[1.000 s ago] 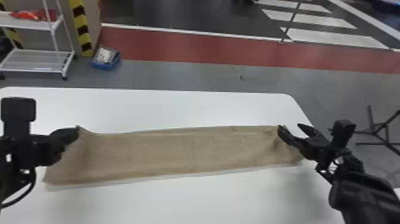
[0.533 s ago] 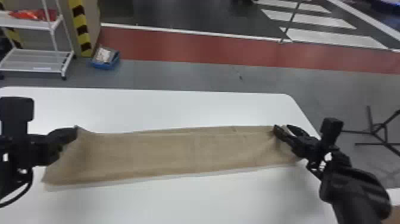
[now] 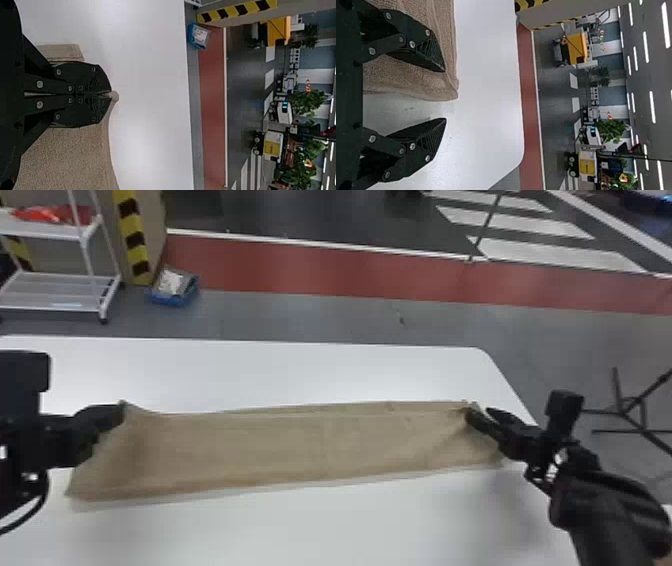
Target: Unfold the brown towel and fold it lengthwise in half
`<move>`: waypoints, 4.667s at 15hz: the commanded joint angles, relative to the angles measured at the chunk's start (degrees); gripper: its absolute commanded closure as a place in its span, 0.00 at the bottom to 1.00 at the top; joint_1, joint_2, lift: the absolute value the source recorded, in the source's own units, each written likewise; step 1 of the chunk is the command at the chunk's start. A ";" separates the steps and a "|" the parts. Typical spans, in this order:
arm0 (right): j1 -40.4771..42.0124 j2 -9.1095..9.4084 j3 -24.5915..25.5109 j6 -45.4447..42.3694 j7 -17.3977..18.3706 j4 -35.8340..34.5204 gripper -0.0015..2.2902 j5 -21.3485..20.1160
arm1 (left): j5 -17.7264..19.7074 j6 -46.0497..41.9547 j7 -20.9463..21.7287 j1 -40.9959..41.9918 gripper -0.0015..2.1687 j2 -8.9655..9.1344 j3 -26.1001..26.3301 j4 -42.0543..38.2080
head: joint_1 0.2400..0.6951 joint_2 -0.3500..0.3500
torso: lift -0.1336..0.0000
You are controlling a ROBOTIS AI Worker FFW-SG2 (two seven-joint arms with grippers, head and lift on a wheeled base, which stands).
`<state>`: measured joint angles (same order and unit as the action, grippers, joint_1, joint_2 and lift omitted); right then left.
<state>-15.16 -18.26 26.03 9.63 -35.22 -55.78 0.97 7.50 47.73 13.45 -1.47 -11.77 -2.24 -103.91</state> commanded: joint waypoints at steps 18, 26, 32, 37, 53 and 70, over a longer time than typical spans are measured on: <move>3.03 0.15 1.65 -5.63 -2.04 -7.41 0.51 0.62 | 0.32 0.39 -1.76 0.33 0.55 0.26 -1.54 -1.30 | 1.00 0.18 | 0.11; 0.57 2.08 -1.60 -8.27 -0.64 -4.07 0.51 -2.99 | -1.35 -2.42 -3.34 -0.46 0.54 0.00 -0.57 2.57 | 1.00 0.24 | 0.11; 1.09 2.52 -2.92 -9.50 2.62 -3.81 0.04 -4.66 | -2.32 -5.59 -4.75 -0.46 0.00 0.08 1.28 3.27 | 1.00 0.26 | 0.12; 5.84 2.88 0.07 -11.78 3.76 -9.87 0.03 -3.78 | -2.41 -6.46 -7.12 0.07 0.01 0.08 0.84 1.87 | 1.00 0.24 | 0.12; 36.95 17.03 -9.77 6.85 9.65 -66.56 0.03 0.18 | -1.79 -47.25 -18.02 13.51 0.01 0.70 14.55 -1.56 | 1.00 0.29 | 0.12; 51.90 18.31 -14.34 -12.84 21.34 -71.75 0.03 9.93 | -2.67 -39.16 -21.97 20.19 0.00 -0.09 7.34 -12.81 | 1.00 0.40 | 0.12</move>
<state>36.80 -0.09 12.18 -3.44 -13.94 -127.32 11.09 4.79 8.81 -8.53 18.57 -11.80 5.05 -116.86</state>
